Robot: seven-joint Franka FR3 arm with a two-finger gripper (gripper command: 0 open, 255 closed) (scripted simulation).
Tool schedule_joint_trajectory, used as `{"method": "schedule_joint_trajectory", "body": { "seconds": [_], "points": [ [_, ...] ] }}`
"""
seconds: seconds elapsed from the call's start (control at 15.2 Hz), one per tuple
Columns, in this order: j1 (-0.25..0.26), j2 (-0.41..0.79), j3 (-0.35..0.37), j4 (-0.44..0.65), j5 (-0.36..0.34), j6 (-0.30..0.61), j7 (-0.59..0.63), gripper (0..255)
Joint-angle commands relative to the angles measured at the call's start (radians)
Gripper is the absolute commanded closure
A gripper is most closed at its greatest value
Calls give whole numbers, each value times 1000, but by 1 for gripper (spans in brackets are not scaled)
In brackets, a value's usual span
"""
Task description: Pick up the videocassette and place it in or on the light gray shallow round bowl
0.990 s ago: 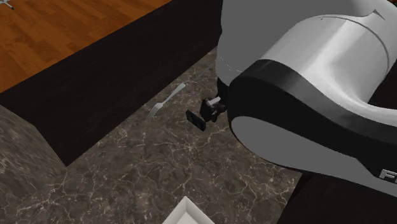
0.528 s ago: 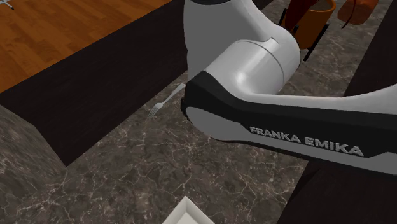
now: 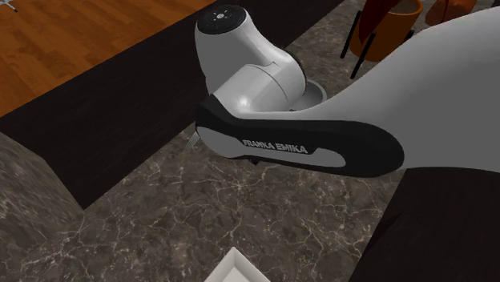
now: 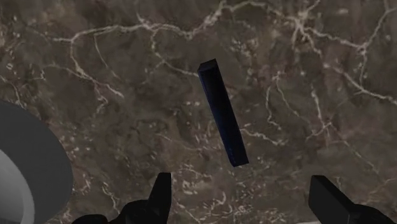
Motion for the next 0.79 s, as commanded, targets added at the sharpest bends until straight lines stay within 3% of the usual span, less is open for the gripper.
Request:
{"method": "schedule_joint_trajectory", "body": {
  "seconds": [0.0,0.73],
  "points": [
    [4,43,-2,36,-3,7,7,0],
    [3,97,-8,28,-12,69,13,0]
  ]
}}
